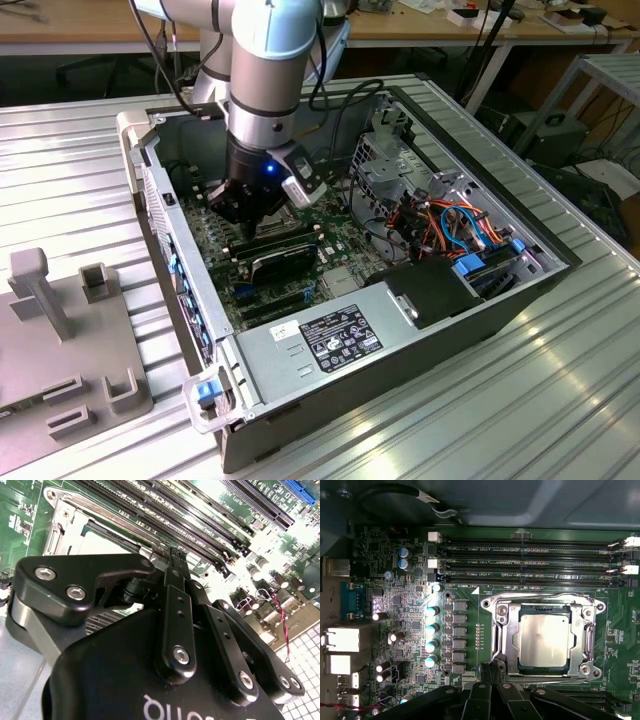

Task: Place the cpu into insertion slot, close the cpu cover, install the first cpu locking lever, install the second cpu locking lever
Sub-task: 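Install the second cpu locking lever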

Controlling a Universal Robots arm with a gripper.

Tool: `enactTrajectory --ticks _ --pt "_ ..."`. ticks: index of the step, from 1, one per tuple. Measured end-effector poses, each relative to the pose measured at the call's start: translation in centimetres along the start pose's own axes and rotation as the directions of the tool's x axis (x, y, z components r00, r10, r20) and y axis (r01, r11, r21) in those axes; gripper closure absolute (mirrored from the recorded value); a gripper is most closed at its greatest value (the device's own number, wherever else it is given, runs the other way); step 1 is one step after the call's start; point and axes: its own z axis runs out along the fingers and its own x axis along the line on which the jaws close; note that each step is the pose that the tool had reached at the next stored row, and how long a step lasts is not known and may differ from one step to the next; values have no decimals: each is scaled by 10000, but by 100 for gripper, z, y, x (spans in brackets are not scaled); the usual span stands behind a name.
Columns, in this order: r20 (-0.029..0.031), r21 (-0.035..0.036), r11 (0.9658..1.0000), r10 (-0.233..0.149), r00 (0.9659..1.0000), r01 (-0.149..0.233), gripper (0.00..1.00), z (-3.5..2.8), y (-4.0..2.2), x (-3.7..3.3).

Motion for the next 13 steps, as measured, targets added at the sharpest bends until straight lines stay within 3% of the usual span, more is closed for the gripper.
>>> enactTrajectory --ticks 5,9,13 --pt "-3 -29 10000 -1 10000 1 89 29 6 1" --pt "-7 -116 9999 -3 10000 3 89 52 3 2" --pt "-11 -150 9999 -4 10000 4 89 59 2 4"
